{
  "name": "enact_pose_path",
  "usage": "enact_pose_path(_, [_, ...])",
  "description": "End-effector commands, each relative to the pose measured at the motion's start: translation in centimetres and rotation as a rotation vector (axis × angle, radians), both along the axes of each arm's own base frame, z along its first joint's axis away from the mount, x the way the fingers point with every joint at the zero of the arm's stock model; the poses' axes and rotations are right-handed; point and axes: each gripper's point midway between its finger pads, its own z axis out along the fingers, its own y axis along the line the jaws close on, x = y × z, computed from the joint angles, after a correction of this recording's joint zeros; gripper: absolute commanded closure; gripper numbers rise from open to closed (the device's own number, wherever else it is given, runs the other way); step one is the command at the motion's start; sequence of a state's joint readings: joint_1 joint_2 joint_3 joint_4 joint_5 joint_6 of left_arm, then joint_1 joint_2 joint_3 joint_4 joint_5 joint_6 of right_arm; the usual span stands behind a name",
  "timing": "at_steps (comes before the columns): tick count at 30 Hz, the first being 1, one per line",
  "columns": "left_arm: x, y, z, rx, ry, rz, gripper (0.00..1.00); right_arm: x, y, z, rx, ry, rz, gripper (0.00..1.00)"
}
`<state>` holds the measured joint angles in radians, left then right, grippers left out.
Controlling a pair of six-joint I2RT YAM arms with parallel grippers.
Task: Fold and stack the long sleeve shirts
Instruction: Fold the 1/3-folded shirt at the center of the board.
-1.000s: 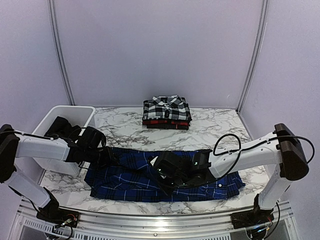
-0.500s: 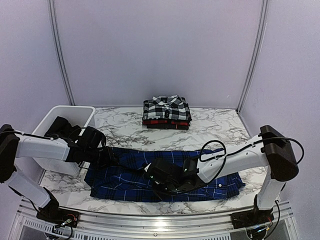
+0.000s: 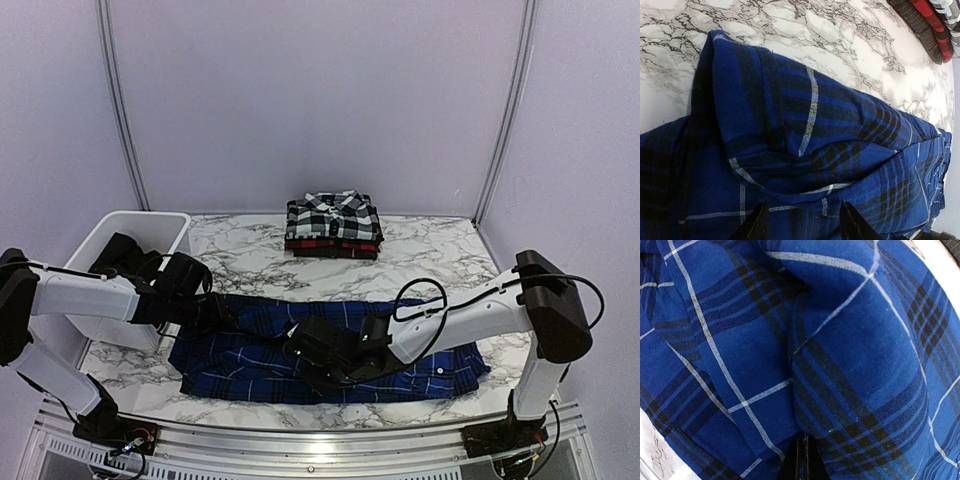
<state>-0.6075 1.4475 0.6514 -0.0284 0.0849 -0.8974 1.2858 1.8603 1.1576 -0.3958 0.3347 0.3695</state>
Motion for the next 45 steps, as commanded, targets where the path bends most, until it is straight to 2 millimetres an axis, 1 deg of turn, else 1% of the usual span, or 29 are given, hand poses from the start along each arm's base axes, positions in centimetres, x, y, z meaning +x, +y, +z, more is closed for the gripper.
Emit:
enact_pose_path(1, [0.8,0.2,0.4,0.017,-0.012,0.015,0.5,0.4,0.8,2.0,0.023,-0.03,-0.006,1.0])
enact_pose_path(4, [1.0,0.3,0.5,0.02,-0.015,0.022,0.51,0.3,0.9,2.3,0.028,-0.024,0.002,1.0])
enact_pose_path(8, [1.2,0.2,0.6,0.022,-0.02,0.026,0.54,0.0,0.9,3.0,0.05,-0.021,0.011,1.0])
enact_pose_path(11, [1.1,0.1,0.7,0.011,-0.016,0.027,0.55,-0.2,0.9,3.2,0.061,-0.013,0.026,1.0])
enact_pose_path(12, [0.9,0.2,0.9,0.006,-0.016,0.03,0.55,-0.3,0.9,3.4,0.072,-0.013,0.031,0.98])
enact_pose_path(14, [0.6,0.6,1.0,0.001,-0.019,0.043,0.55,-0.5,0.8,3.8,0.104,-0.011,0.041,0.84])
enact_pose_path(16, [0.1,1.0,1.0,0.0,-0.017,0.055,0.55,-0.7,0.7,3.8,0.143,0.016,0.055,0.73])
enact_pose_path(18, [-0.3,1.4,0.9,-0.004,-0.014,0.066,0.54,-0.4,0.2,3.7,0.188,0.047,0.057,0.69])
enact_pose_path(21, [-0.8,1.8,0.9,-0.012,-0.016,0.08,0.54,0.2,-0.5,3.7,0.203,0.047,0.063,0.68])
enact_pose_path(27, [-1.3,2.1,0.9,-0.029,-0.025,0.091,0.54,0.3,-0.3,3.6,0.171,0.014,0.097,0.72])
enact_pose_path(29, [-1.3,2.1,0.9,-0.031,-0.027,0.092,0.54,0.5,-0.1,3.3,0.153,0.005,0.094,0.72])
enact_pose_path(34, [-1.3,2.0,0.7,-0.033,-0.023,0.086,0.54,0.6,0.2,1.9,0.088,-0.008,0.084,0.71])
enact_pose_path(40, [-1.1,1.8,0.6,-0.03,-0.021,0.078,0.54,1.2,-0.3,0.1,0.039,-0.009,0.058,0.68])
enact_pose_path(45, [-1.0,1.7,0.4,-0.027,-0.018,0.076,0.54,2.3,-0.8,0.2,0.045,-0.02,0.029,0.69])
